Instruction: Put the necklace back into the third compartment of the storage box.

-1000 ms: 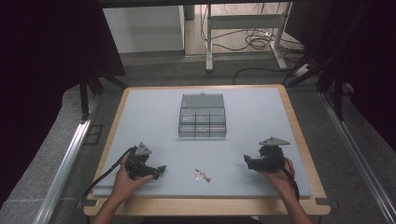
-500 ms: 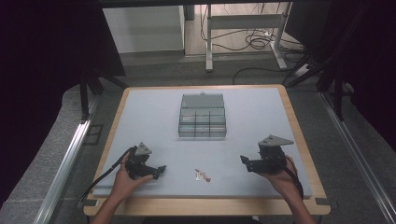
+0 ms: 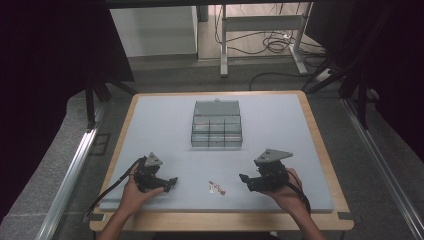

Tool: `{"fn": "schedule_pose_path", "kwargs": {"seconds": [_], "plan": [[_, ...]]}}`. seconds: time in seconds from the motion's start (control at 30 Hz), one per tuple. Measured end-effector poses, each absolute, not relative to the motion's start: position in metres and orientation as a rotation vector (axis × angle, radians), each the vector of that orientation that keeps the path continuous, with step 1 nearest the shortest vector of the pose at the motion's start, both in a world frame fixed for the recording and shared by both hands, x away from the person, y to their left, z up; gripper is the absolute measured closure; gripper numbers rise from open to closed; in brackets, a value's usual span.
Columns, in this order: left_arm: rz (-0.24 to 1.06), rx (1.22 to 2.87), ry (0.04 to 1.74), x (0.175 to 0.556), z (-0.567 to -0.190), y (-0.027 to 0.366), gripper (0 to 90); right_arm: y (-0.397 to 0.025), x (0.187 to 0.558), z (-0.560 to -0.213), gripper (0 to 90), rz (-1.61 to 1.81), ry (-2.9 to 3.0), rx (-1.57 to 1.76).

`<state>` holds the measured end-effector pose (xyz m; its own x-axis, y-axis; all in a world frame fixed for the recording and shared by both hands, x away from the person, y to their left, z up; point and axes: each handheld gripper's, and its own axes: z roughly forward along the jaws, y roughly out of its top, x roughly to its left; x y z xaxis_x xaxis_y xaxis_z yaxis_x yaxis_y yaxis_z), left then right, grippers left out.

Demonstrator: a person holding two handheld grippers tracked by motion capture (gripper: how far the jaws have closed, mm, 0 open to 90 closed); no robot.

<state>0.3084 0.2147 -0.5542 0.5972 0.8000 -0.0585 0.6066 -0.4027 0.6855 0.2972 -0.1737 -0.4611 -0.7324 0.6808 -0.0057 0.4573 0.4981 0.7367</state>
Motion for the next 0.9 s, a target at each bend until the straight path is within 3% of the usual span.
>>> {"fn": "schedule_pose_path", "kwargs": {"seconds": [0.9], "plan": [[0.367,2.146,1.107,0.308,-0.554,0.215,0.0,-0.121,0.295,-0.493,39.6,0.991,2.688,0.870]]}}
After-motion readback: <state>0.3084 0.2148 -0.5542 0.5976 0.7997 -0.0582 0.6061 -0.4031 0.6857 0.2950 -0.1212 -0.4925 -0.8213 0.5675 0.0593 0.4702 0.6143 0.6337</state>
